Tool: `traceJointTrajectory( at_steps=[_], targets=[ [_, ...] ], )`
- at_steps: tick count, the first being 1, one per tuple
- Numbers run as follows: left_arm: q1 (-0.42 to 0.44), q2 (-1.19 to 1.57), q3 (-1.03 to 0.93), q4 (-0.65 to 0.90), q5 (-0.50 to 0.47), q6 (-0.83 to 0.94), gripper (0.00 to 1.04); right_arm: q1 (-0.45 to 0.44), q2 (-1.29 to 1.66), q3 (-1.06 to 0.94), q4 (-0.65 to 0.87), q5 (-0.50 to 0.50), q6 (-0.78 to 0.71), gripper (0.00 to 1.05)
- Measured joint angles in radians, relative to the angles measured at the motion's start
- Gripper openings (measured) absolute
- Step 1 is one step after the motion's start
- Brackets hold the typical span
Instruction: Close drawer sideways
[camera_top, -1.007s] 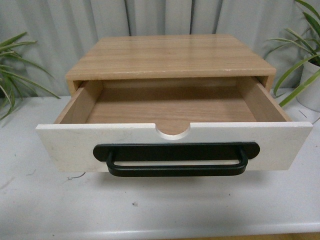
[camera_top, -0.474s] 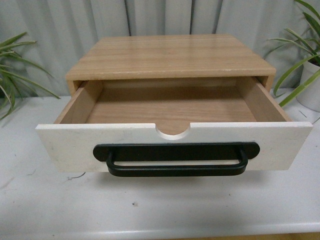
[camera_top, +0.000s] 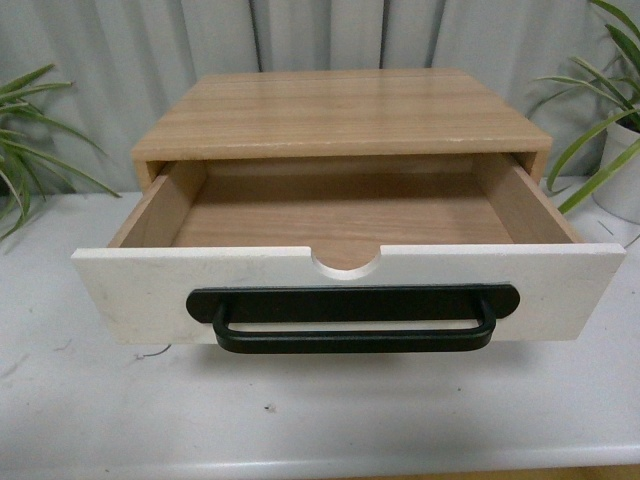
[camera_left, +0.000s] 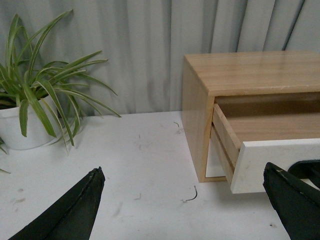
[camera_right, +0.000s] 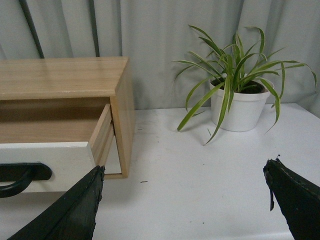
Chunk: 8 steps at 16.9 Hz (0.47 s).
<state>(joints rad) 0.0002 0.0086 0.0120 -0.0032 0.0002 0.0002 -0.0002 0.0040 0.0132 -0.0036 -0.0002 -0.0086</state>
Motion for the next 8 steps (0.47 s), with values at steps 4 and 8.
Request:
traceJointTrajectory(
  at_steps=[4,8],
  targets=[
    [-0.013,0.011,0.011,-0.050,-0.037,-0.029,0.98,-0.065,0.057,0.008,-0.008,-0.140,0.120,0.98],
    [-0.054,0.383,0.155,-0.056,-0.262,-0.441,0.98,-0.166,0.555,0.115,0.455,-0.270,0.374,0.98]
  ],
)
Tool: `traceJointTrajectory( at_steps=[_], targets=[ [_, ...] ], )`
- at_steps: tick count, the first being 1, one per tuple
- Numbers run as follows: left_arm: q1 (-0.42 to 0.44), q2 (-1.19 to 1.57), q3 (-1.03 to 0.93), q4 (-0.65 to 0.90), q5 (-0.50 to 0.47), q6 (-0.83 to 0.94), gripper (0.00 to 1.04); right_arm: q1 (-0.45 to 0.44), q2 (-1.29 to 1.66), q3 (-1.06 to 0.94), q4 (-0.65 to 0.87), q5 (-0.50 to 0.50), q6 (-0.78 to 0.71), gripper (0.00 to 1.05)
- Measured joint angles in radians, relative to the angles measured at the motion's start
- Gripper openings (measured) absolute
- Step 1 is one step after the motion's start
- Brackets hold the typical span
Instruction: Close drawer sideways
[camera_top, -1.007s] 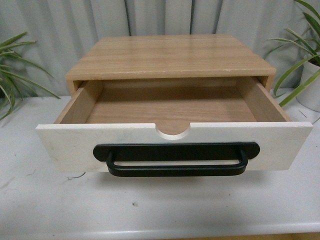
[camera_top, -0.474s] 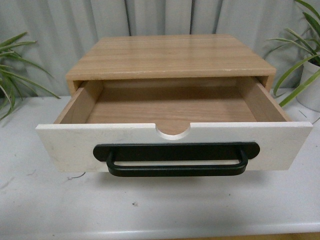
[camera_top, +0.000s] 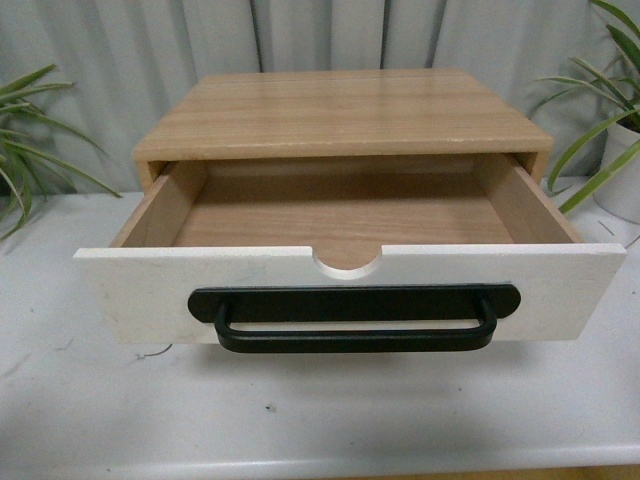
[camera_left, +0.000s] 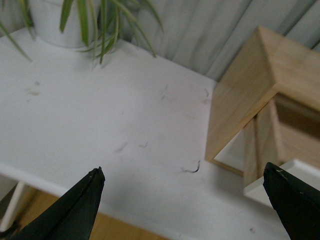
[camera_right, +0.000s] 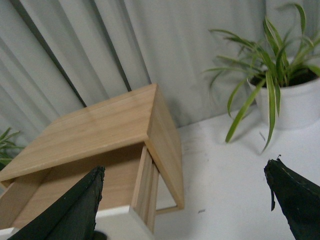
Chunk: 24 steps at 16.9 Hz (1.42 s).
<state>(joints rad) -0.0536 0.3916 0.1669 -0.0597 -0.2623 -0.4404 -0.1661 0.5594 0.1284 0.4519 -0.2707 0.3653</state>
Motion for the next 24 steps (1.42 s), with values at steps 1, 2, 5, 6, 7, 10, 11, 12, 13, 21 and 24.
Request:
traceJointTrajectory(
  at_steps=[1,2,5,6,7,10,11,12,13,21,24],
  targets=[
    [0.003,0.110,0.045,0.109,0.034,0.032,0.98,0.037,0.127,0.061,0.087,0.014,-0.076,0.98],
    [-0.011,0.217,0.095,0.198,0.043,0.126,0.98,0.082,0.237,0.125,0.135,0.024,-0.190,0.98],
    [-0.122,0.430,0.224,0.286,0.073,0.520,0.98,0.208,0.418,0.247,0.084,0.028,-0.649,0.98],
    [-0.171,0.474,0.252,0.282,0.102,0.692,0.98,0.240,0.439,0.261,0.051,0.021,-0.838,0.98],
    [-0.208,0.503,0.265,0.255,0.119,0.830,0.98,0.264,0.456,0.275,-0.003,0.019,-1.032,0.98],
    [-0.230,0.524,0.274,0.226,0.128,0.956,0.98,0.274,0.462,0.283,-0.037,0.020,-1.152,0.98],
    [-0.236,0.531,0.277,0.213,0.128,1.006,0.98,0.278,0.463,0.287,-0.056,0.020,-1.225,0.98],
    [-0.240,0.538,0.280,0.199,0.127,1.066,0.98,0.280,0.466,0.291,-0.074,0.023,-1.268,0.98],
    [-0.243,0.546,0.286,0.174,0.126,1.126,0.98,0.286,0.467,0.296,-0.094,0.025,-1.354,0.98],
    [-0.325,0.710,0.355,0.176,0.080,1.543,0.98,0.377,0.610,0.380,-0.189,0.106,-1.904,0.98],
    [-0.316,0.793,0.362,0.252,0.075,1.548,0.98,0.415,0.678,0.397,-0.164,0.120,-1.883,0.98]
  ],
)
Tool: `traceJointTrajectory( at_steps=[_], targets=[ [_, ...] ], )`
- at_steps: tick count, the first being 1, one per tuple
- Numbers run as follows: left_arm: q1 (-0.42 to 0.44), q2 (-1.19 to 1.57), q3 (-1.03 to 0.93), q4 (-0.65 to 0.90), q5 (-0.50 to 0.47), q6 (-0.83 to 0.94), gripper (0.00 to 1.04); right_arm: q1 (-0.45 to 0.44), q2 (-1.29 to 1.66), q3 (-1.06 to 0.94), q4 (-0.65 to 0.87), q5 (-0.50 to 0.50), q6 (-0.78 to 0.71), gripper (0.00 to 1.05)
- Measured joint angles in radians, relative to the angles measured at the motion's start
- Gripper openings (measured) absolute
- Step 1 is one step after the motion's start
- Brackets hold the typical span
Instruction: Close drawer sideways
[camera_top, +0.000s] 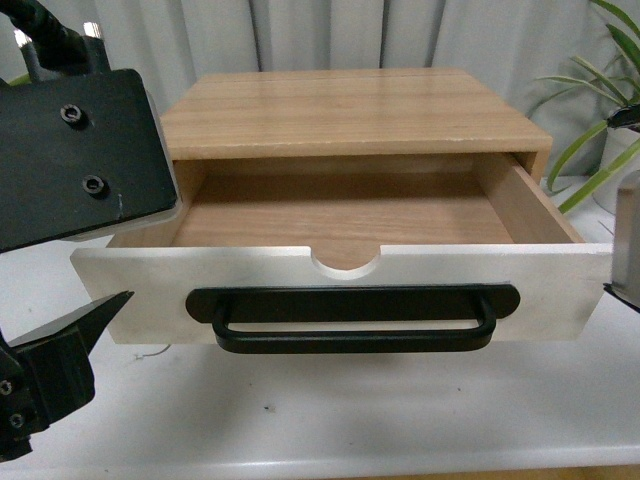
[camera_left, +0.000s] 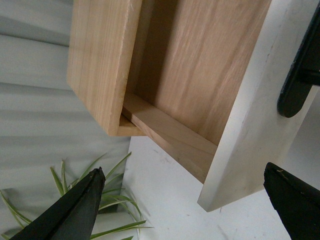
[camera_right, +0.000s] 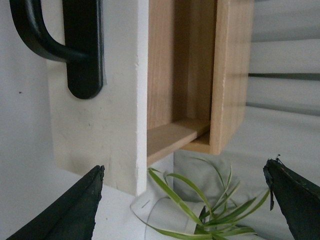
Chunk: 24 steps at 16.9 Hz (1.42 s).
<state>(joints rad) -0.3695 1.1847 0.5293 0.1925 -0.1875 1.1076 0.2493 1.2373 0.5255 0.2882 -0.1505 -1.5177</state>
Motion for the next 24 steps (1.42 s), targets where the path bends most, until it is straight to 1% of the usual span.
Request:
traceJointTrajectory(
  at_steps=[4,7,9,17,24],
  targets=[
    [0.021,0.073,0.020,0.047,-0.002,0.001,0.98,0.037,0.063,0.015,0.035,0.007,0.060,0.98],
    [0.027,0.115,0.026,0.092,0.009,0.000,0.98,0.034,0.127,0.059,0.079,0.013,0.091,0.98],
    [0.029,0.147,0.037,0.124,0.003,-0.001,0.98,0.031,0.143,0.081,0.079,0.016,0.108,0.98],
    [0.021,0.295,0.113,0.251,-0.043,-0.002,0.98,-0.019,0.277,0.195,0.085,0.016,0.137,0.98],
    [0.009,0.419,0.218,0.335,-0.079,-0.004,0.98,-0.060,0.431,0.353,0.103,0.027,0.140,0.98]
  ],
)
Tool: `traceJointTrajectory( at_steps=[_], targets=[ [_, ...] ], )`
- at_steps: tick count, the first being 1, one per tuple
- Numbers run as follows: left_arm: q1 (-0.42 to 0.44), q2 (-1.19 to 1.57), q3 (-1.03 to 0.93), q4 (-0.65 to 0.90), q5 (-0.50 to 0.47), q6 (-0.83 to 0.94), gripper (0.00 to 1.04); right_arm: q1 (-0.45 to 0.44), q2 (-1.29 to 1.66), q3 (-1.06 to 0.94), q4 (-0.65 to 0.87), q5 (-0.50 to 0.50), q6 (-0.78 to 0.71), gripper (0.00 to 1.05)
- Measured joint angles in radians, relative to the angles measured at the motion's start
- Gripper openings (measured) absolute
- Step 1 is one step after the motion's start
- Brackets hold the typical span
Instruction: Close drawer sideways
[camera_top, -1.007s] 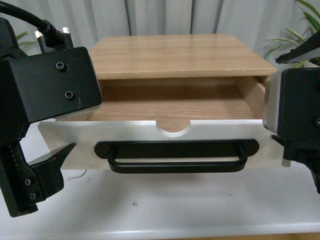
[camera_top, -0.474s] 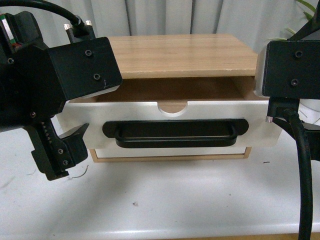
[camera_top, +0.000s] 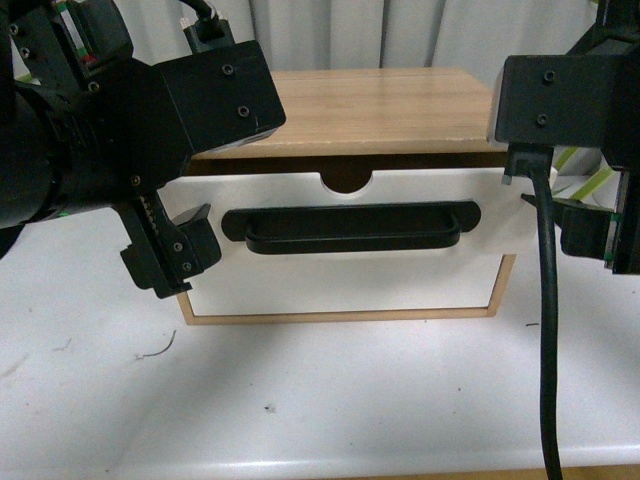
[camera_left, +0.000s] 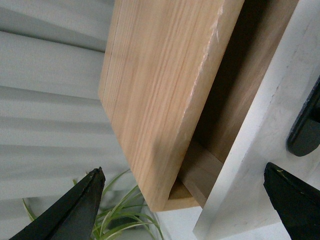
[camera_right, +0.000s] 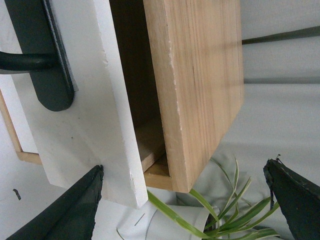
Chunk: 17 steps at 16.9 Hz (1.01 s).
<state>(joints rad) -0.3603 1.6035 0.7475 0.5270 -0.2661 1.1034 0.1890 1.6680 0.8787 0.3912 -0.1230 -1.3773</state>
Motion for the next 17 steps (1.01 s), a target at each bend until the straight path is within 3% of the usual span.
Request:
traceJointTrajectory(
  at_steps=[13,17],
  targets=[
    [-0.013,0.151,0.102,0.099,-0.056,-0.037,0.98,-0.001,0.128,0.142,0.008,-0.004,0.089,0.98],
    [-0.021,0.053,0.078,-0.002,-0.021,-0.224,0.98,-0.002,0.058,0.070,0.071,-0.013,0.233,0.98]
  ],
)
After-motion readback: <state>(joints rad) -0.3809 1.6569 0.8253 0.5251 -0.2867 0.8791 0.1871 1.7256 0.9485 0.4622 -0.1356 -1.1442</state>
